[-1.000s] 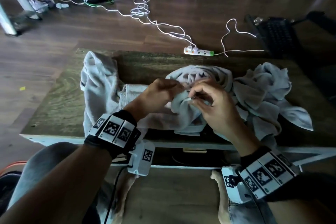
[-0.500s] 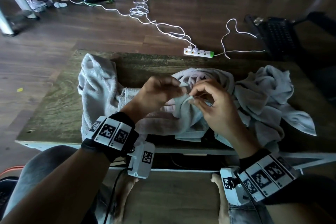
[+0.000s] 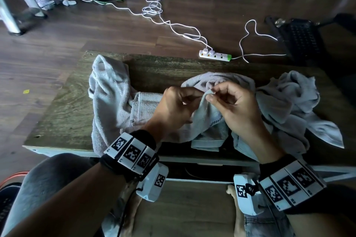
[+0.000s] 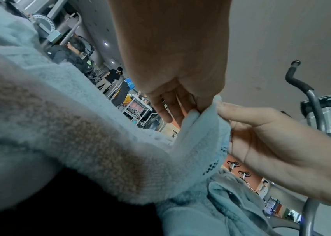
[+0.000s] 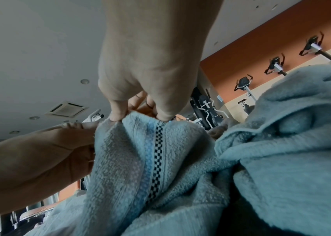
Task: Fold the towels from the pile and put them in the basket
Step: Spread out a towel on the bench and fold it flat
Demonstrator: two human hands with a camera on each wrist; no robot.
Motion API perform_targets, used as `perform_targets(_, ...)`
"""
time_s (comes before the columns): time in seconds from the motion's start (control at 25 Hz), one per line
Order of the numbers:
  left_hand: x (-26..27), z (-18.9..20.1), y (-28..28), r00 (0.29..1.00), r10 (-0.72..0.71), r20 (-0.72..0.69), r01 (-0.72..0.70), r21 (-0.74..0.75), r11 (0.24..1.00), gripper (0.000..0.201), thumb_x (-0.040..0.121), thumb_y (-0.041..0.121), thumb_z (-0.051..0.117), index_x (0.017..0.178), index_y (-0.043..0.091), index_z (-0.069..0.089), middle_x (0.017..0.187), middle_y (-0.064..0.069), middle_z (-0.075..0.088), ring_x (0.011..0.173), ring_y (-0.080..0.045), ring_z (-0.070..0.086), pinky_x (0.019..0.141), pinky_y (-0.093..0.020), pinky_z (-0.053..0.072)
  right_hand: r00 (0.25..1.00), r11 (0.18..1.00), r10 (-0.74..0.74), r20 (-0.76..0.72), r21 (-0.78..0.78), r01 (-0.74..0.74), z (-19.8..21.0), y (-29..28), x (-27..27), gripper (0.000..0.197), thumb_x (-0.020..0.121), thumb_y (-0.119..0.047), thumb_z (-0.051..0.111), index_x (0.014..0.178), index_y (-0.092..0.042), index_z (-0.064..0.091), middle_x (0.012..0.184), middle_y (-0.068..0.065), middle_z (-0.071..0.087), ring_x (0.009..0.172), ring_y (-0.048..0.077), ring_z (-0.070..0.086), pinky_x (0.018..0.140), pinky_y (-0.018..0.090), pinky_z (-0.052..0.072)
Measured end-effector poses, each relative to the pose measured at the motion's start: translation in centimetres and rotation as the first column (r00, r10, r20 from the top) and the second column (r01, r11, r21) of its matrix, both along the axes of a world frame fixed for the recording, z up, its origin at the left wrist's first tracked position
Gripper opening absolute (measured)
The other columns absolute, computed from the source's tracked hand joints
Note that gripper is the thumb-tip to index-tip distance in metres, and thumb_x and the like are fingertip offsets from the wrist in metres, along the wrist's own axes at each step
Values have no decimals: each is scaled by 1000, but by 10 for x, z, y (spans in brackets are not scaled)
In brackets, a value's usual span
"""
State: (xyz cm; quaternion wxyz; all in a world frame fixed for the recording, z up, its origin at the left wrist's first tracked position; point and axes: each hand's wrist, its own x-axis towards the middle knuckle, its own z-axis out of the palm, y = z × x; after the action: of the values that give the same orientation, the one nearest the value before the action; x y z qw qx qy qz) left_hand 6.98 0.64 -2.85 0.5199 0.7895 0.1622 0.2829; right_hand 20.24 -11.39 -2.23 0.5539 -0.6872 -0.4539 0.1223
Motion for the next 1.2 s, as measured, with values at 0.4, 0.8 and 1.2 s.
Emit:
perform_targets(0.4,-5,3,1,998,-31,-57,7,-374,927,16,97,15,59,99,17,74,98,-18,72,94,-40,70,63,-62,57,984,996,-81,159,48,74,-6,6,0,10,88,-13,73,96,-9,73,90,-3,73,84,6,70,77,19,54)
perform_targets(0.8,-8,3,5,998,-49,-28,42,-209,977,17,96,11,58,103,12,74,97,-14,73,89,-29,72,61,-52,60,977,1000,-13,211,7,11,-1,6,-5,17,91,-10,68,107,-11,73,102,-6,72,97,5,67,86,23,54)
perform_targets(1.2,-15,14,-6,994,-54,99,45,96,994,23,84,15,75,94,10,54,70,3,60,64,-15,56,68,-31,50,955,988,-94,281,144,55,26,-5,-8,9,92,-15,65,100,-13,69,91,-6,70,83,6,66,74,25,53)
